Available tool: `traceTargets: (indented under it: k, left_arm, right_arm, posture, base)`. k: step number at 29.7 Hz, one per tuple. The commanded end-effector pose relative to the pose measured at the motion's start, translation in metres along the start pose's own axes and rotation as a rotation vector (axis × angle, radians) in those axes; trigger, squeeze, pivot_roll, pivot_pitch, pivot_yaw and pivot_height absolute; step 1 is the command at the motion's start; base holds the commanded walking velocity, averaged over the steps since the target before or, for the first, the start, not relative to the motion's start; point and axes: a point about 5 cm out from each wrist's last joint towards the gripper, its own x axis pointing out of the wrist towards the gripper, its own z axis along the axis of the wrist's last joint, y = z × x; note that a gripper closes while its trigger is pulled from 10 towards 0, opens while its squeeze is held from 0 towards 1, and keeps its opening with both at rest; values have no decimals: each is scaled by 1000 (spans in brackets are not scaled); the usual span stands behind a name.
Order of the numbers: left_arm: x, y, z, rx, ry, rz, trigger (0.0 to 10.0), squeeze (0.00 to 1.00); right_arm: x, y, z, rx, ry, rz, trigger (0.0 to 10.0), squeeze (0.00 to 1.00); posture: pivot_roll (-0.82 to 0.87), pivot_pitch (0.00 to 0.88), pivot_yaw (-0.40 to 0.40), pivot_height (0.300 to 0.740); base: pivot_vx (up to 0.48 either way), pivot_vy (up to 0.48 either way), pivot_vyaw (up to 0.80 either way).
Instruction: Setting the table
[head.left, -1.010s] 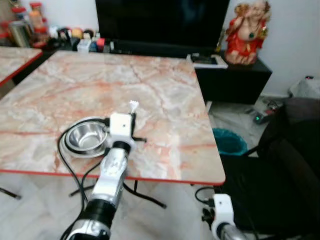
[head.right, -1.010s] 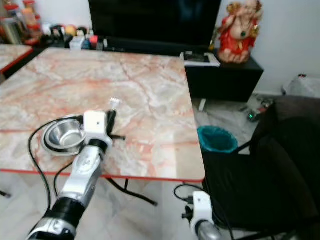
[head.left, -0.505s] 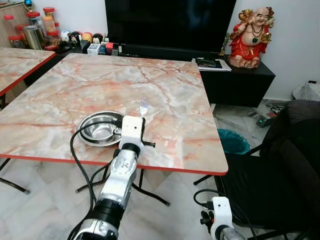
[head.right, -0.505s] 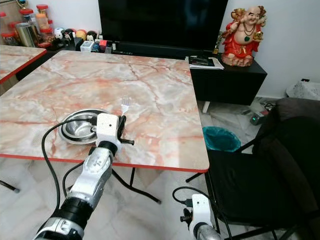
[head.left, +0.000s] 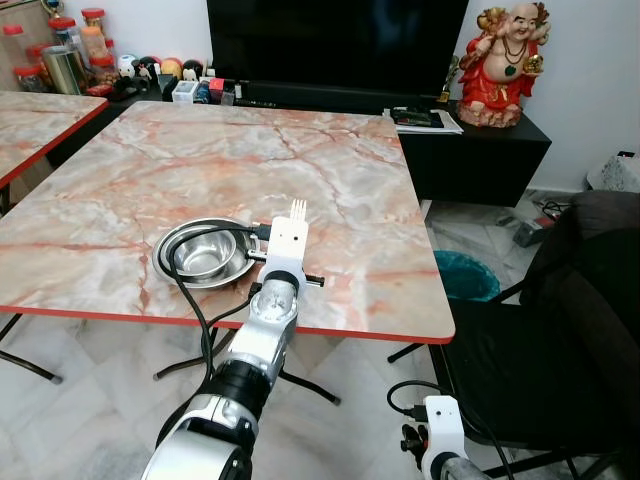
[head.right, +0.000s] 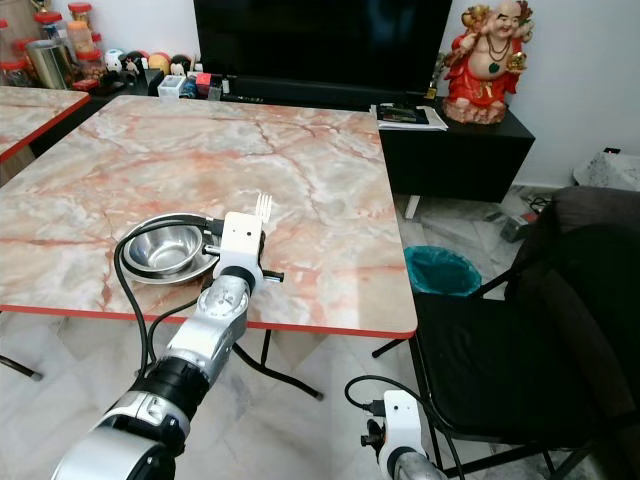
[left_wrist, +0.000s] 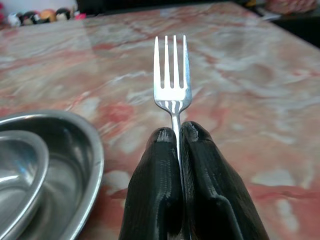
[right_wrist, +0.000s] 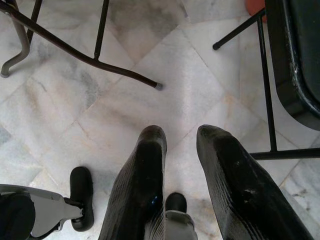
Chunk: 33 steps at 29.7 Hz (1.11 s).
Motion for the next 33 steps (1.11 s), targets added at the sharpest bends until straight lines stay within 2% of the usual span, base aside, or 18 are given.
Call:
traceTargets:
  k: [1,4,8,11,22,33]
  left_arm:
    - [3,1,0,19,27,22,10000,0]
    - [4,5,-3,18,47,43,10000,0]
    - [4,9,-6,-22,56,38,10000,0]
    - [5,11,-8,-15,65,32,10000,0]
    - [9,5,-1,-13,38,-29,10000,0]
    - [12,5,2,-18,45,-8,10000,0]
  right_arm:
    - [-1,-3,-1,-4,2,-11,10000,0]
    - [-1,-4,-1,-5,4,-11,10000,0]
    - [-1,-4,-1,-10,6,-12,10000,0]
    - [-1,-4,-1,-12,7,-12,10000,0]
    - [-1,-5,-1,-15,7,-13,10000,0]
    - [-1,-5,-1,-15,8,-12,10000,0]
  posture:
    - [-18,9,-74,705]
    - [-17,10,-74,705]
    - [-16,11,-77,705]
    - [-16,15,-83,705]
    - [-19,13,-82,705]
    - [-19,15,-84,705]
  base:
    - [0,0,0]
    - [0,0,0]
    - [0,0,0]
    - [0,0,0]
    - [0,0,0]
    - [0,0,0]
